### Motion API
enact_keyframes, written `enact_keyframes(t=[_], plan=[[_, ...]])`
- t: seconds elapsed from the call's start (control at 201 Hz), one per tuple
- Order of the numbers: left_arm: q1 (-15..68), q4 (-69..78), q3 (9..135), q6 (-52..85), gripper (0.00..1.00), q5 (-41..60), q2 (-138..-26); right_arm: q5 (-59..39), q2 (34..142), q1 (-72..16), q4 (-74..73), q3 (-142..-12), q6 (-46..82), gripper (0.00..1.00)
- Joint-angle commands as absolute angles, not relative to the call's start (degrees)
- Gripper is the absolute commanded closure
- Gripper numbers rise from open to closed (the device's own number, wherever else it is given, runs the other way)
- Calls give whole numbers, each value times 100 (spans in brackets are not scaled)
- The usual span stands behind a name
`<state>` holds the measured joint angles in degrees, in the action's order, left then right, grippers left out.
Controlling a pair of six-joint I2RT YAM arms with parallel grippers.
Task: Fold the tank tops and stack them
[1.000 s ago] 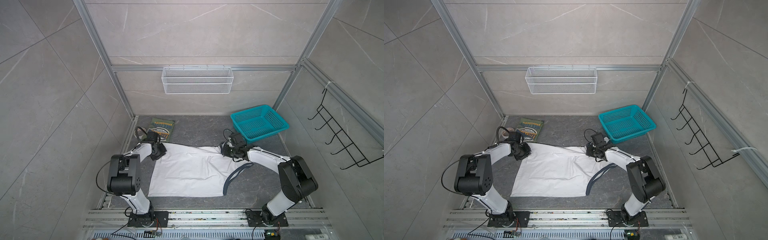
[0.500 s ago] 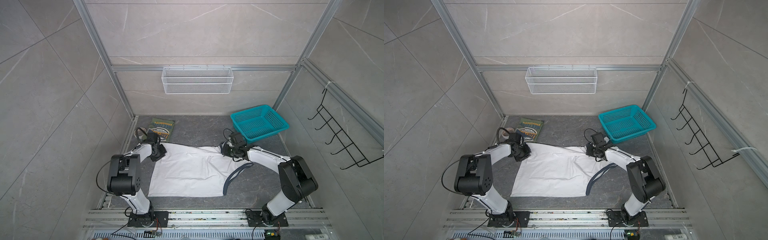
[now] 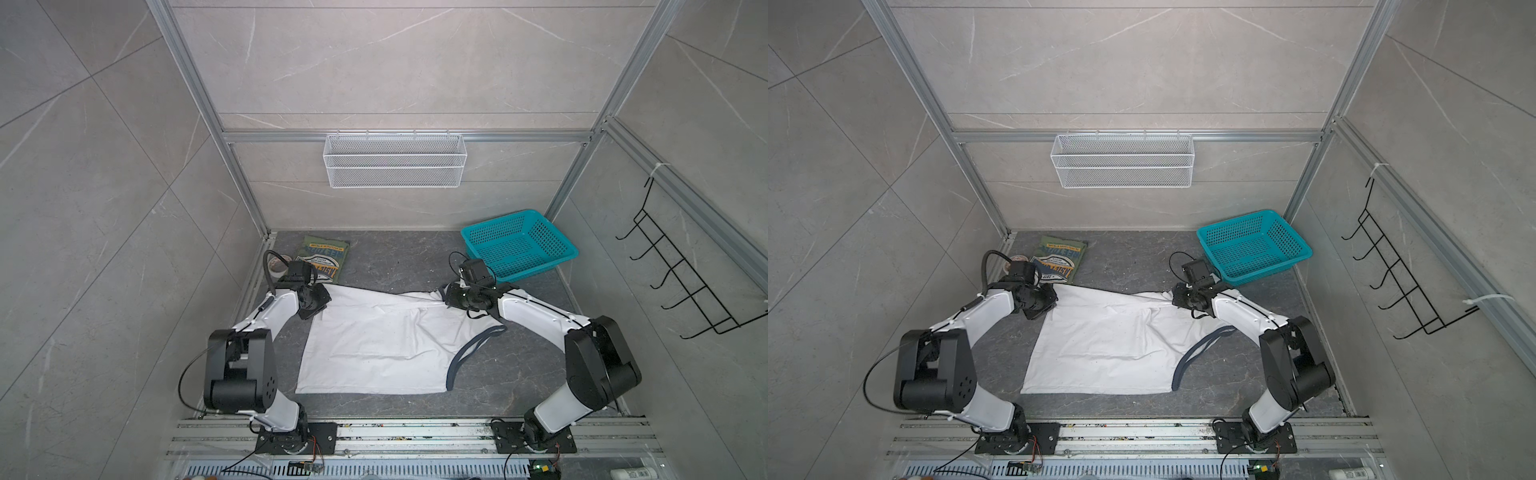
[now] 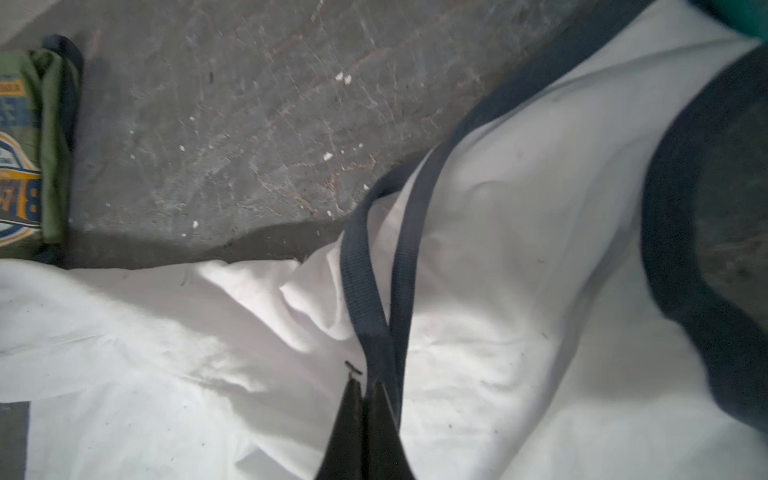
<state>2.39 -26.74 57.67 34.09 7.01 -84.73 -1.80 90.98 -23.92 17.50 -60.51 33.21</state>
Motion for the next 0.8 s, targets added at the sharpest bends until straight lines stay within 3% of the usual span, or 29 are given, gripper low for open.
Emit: enact_keyframes(t=[0.0,0.274,0.602,0.791], plan=[[255,-3070,6368,3446,100,334,-7408,33,8522,-2384,2242,-6523,3129,100],[239,-3796,7798,3140,100,-312,-5801,269,7550,-2387,2960,-7538,2890,100],[235,-4265,9337,2663,100,47,-4968,245,6345,-2384,3787,-9263,2609,100],[237,-3923,8883,3002,100,643,-4921,51,5966,-2383,3823,-9374,2667,100]])
